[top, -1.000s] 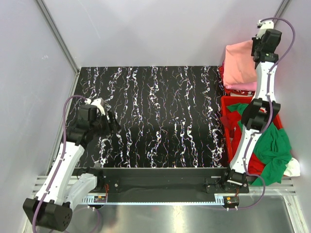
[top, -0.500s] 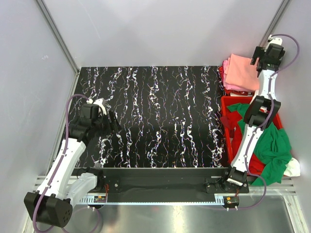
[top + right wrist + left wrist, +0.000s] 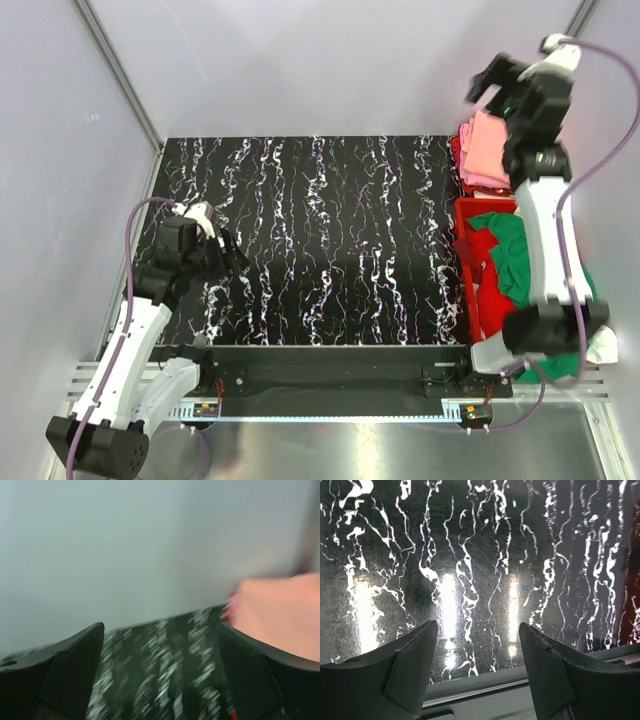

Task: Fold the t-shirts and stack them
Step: Reset both grippers

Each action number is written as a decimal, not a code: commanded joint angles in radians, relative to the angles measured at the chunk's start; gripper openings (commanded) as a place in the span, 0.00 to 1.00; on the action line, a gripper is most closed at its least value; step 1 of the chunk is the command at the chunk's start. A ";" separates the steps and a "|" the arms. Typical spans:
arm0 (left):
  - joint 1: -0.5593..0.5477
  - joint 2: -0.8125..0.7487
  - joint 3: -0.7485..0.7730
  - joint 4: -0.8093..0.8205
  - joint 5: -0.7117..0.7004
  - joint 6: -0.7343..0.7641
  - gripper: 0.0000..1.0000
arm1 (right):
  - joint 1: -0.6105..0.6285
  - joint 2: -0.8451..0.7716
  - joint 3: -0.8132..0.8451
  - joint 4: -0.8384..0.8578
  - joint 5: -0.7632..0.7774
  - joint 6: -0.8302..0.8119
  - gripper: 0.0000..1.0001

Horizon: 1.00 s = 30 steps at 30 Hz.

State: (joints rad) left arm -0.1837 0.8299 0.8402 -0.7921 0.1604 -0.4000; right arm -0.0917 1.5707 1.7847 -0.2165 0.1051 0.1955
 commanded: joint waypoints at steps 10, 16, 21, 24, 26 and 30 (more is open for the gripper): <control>0.001 -0.155 0.076 0.016 -0.090 0.053 0.76 | 0.086 -0.713 -0.847 -0.363 -0.067 0.446 1.00; 0.001 -0.224 0.017 0.063 -0.067 0.050 0.79 | 0.087 -0.891 -0.831 -0.575 0.167 0.403 1.00; 0.001 -0.244 0.007 0.080 -0.041 0.053 0.80 | 0.087 -1.015 -0.782 -0.603 0.329 0.383 1.00; 0.001 -0.250 0.007 0.082 -0.044 0.055 0.80 | 0.087 -1.049 -0.780 -0.584 0.344 0.358 1.00; 0.001 -0.261 0.004 0.083 -0.047 0.053 0.81 | 0.087 -1.063 -0.775 -0.578 0.376 0.340 1.00; 0.001 -0.288 -0.006 0.096 -0.045 0.061 0.82 | 0.087 -1.049 -0.766 -0.595 0.410 0.328 1.00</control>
State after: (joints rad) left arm -0.1833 0.5682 0.8436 -0.7540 0.1158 -0.3622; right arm -0.0067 0.5079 0.9890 -0.7975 0.4335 0.5522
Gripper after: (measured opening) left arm 0.810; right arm 0.994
